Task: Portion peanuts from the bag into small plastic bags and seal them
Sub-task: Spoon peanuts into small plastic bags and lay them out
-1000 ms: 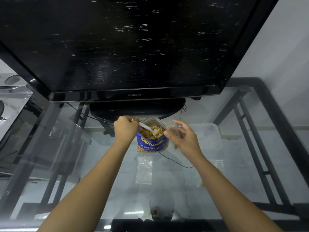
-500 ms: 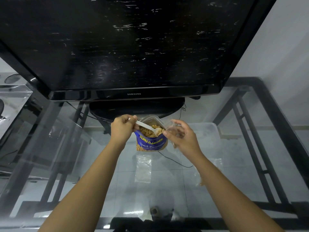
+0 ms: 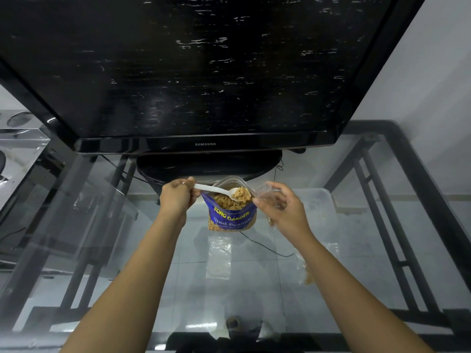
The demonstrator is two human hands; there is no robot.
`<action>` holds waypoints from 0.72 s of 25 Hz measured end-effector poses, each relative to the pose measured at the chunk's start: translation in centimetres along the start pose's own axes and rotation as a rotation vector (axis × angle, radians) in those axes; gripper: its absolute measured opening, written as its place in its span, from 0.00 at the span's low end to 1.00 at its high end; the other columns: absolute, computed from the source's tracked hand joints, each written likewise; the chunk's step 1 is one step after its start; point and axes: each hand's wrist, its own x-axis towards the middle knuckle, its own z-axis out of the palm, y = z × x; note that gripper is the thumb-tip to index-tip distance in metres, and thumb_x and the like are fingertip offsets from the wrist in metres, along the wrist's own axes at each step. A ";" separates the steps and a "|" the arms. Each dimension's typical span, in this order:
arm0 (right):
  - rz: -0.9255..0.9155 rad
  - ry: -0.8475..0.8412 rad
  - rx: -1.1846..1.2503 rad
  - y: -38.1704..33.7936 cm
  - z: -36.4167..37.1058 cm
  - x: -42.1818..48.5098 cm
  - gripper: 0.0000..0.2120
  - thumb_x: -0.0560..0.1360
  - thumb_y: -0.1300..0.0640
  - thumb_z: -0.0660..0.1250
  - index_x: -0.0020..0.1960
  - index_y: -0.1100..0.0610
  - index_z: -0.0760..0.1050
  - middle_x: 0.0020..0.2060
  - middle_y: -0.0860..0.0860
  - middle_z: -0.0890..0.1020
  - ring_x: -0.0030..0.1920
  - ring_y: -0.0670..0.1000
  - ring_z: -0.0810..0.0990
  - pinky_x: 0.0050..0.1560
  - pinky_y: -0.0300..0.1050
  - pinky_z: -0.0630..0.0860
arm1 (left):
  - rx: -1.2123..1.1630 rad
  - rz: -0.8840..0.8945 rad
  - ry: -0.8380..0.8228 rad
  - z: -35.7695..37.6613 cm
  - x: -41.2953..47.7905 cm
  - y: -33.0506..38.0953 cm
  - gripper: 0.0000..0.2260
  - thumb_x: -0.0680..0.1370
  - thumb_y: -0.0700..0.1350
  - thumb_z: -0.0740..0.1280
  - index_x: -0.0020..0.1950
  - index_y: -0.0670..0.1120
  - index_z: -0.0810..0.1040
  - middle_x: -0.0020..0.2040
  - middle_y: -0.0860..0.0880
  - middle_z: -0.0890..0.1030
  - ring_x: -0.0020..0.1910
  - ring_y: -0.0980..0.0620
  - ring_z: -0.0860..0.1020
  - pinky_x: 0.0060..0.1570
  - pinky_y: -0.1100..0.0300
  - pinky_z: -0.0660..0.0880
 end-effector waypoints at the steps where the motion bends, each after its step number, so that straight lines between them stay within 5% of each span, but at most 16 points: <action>1: -0.019 0.021 -0.036 -0.2 -0.1 0.1 0.23 0.68 0.49 0.73 0.61 0.49 0.71 0.51 0.47 0.82 0.54 0.47 0.79 0.48 0.41 0.79 | -0.027 -0.008 0.010 -0.3 0.2 0.1 0.07 0.79 0.42 0.62 0.46 0.39 0.75 0.29 0.47 0.74 0.26 0.56 0.71 0.28 0.65 0.69; 6: -0.162 0.027 -0.377 -1.9 -0.1 0.5 0.22 0.67 0.49 0.74 0.58 0.51 0.74 0.43 0.41 0.77 0.41 0.39 0.76 0.36 0.28 0.73 | -0.097 0.022 0.028 -2.0 0.3 1.5 0.08 0.79 0.41 0.62 0.40 0.44 0.75 0.23 0.51 0.75 0.26 0.56 0.69 0.27 0.67 0.68; 13: -0.229 0.028 -0.412 -3.0 2.9 1.2 0.21 0.66 0.47 0.75 0.56 0.49 0.75 0.43 0.43 0.79 0.42 0.44 0.79 0.40 0.40 0.79 | -0.056 0.165 0.012 -2.1 -1.0 5.8 0.08 0.78 0.43 0.62 0.40 0.45 0.75 0.31 0.48 0.74 0.28 0.57 0.71 0.27 0.69 0.69; 18: -0.232 0.095 -0.294 -3.2 4.5 1.1 0.22 0.66 0.46 0.75 0.56 0.49 0.74 0.43 0.42 0.79 0.45 0.41 0.77 0.40 0.37 0.76 | 0.290 0.592 0.025 -1.8 -4.7 7.6 0.09 0.78 0.47 0.64 0.38 0.49 0.77 0.30 0.50 0.78 0.28 0.59 0.76 0.34 0.65 0.72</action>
